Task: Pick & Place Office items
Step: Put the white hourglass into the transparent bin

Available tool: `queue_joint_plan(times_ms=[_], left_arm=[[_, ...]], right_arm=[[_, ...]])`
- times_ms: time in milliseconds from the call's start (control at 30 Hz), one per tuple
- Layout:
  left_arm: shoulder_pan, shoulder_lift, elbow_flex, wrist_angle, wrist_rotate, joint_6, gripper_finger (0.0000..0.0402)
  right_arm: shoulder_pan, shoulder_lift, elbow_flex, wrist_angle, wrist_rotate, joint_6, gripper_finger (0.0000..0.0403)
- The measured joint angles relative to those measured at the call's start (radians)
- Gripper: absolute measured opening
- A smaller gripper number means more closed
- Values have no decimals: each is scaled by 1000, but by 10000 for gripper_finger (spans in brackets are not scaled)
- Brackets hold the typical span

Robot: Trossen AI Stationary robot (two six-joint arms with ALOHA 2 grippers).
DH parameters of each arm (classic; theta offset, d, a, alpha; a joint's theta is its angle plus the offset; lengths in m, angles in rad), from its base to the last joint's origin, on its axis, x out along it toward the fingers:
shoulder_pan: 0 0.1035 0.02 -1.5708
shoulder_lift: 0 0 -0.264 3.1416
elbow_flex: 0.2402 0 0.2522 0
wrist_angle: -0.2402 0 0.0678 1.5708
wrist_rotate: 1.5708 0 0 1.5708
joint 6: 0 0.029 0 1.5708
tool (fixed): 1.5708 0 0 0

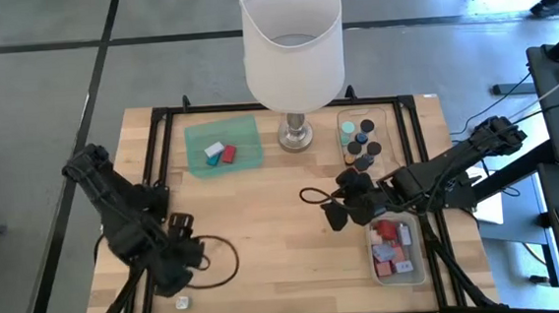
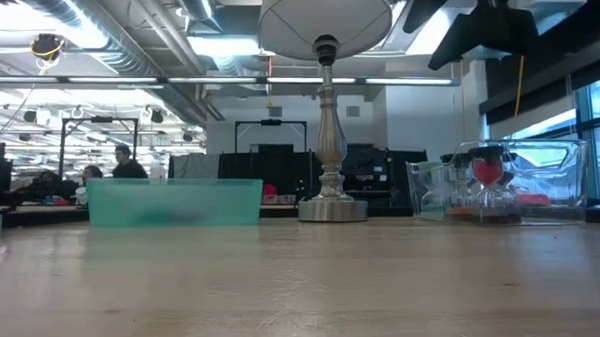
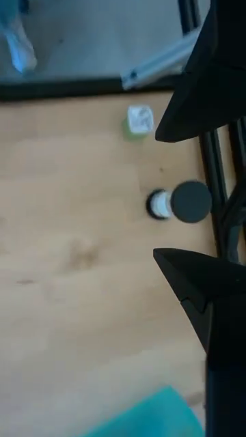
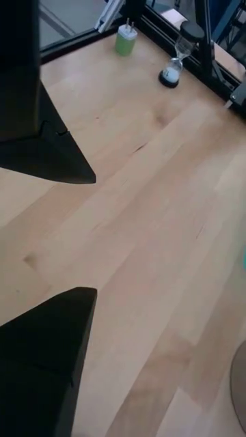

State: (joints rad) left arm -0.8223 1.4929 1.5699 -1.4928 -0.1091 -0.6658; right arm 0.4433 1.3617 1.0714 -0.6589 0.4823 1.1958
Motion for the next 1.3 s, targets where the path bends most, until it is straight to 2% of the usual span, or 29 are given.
queue_joint_plan(times_ms=[100, 233, 333, 500, 667, 767, 867, 1000, 1300], left_arm=[[-47, 1, -41, -7, -37, -76, 265], [-114, 1, -91, -70, 14, -143, 265], [-177, -8, -132, -67, -10, -200, 265], [-293, -64, -237, 9, -154, -380, 265], [-392, -162, -364, 30, -296, -664, 265], [-433, -234, -434, 91, -389, -827, 265], [-445, -289, -480, 152, -449, -924, 265], [-432, -309, -516, 155, -444, -996, 265], [-380, -266, -528, 159, -370, -1004, 265]], right_arm=[[-6, 0, 0, 1, 4, 2, 265], [-21, 0, 0, 2, 5, 4, 266], [-40, 0, 0, 1, 5, 5, 266], [-71, 0, 0, 2, 7, 5, 266], [-89, 0, 0, 3, 4, 3, 266], [-95, 0, 0, 3, -1, -11, 266], [-100, 0, 0, 3, -2, -59, 266], [-115, 0, 0, 2, -4, -127, 266], [-144, 0, 0, 2, -4, -166, 266]])
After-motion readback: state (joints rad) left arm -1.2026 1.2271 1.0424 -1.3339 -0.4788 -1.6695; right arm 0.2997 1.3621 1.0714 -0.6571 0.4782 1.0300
